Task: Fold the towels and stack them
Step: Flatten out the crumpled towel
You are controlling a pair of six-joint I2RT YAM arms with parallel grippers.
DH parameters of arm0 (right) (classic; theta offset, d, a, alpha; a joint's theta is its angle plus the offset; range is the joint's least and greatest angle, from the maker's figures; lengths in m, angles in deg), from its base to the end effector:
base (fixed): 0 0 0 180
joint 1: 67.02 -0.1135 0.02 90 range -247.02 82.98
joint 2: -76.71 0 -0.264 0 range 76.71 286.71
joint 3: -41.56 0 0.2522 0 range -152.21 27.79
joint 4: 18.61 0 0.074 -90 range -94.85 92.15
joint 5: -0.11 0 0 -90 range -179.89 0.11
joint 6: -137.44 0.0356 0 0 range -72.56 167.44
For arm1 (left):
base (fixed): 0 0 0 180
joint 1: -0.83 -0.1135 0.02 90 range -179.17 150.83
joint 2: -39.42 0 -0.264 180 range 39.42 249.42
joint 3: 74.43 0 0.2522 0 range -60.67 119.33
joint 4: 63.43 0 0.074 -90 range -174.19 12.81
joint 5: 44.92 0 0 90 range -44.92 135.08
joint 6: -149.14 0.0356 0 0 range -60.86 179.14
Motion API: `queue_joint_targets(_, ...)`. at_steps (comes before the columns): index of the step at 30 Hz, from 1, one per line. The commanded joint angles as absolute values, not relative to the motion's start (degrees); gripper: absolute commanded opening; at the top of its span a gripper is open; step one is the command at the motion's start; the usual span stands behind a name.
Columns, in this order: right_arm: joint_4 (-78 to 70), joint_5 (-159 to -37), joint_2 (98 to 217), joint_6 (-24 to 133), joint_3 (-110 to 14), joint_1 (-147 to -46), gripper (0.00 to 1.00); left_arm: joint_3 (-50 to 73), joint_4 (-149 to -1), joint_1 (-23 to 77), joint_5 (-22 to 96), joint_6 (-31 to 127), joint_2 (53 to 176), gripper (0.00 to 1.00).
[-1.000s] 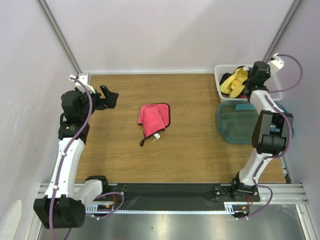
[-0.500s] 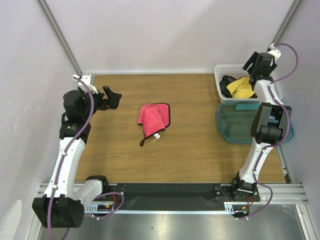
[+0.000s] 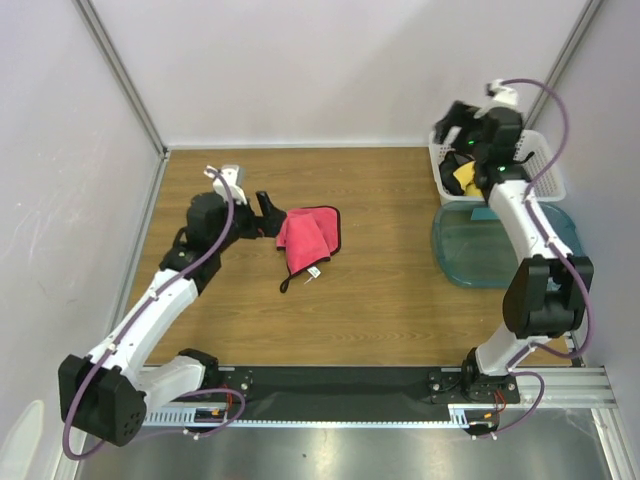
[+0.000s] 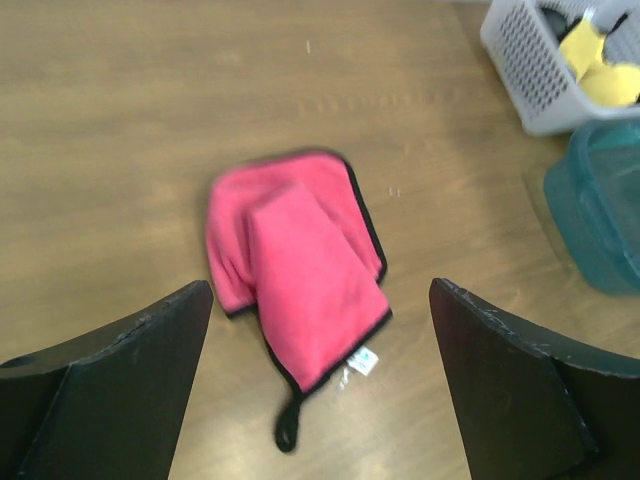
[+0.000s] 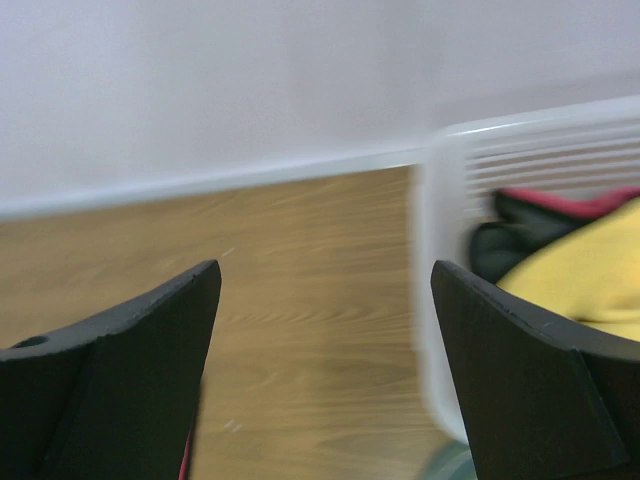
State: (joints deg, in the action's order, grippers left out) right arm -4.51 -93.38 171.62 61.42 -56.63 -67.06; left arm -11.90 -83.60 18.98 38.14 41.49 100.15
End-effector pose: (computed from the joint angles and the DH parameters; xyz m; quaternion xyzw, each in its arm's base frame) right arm 0.4020 0.0024 0.3704 0.0742 0.7669 0.1010 0.6294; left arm 0.2331 -0.0810 0.3173 0.0389 0.8093 -0.2262 0.5407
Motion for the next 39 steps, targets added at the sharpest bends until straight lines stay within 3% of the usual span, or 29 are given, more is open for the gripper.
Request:
queue_joint_targets(1, -8.6, -99.8, 168.6, 61.3, -50.4, -72.5, 0.92, -16.8, -79.2, 22.4, 42.7, 33.5, 100.0, 0.96)
queue_joint_targets(5, -12.6, -106.5, 168.0, 65.3, -45.1, -76.8, 0.92, -21.5, -75.8, 24.7, 43.8, 29.9, 101.3, 0.91)
queue_joint_targets(11, -11.3, -106.4, 167.9, 65.0, -41.7, -81.9, 0.91, -26.8, -71.9, 29.3, 44.9, 32.2, 104.4, 0.84)
queue_joint_targets(17, -10.5, -104.1, 166.4, 64.8, -38.0, -82.5, 0.9, -26.6, -72.0, 33.3, 53.1, 33.6, 112.4, 0.81)
queue_joint_targets(29, -9.4, -101.7, 165.1, 64.3, -33.6, -82.5, 0.9, -24.9, -73.9, 38.4, 58.7, 34.0, 121.6, 0.68)
queue_joint_targets(36, -10.6, -102.1, 165.7, 65.5, -32.6, -82.8, 0.9, -24.5, -75.2, 39.1, 60.8, 34.3, 124.2, 0.44)
queue_joint_targets(39, -11.3, -103.2, 166.3, 65.4, -32.7, -84.0, 0.89, -23.5, -76.2, 39.1, 62.6, 35.4, 124.7, 0.24)
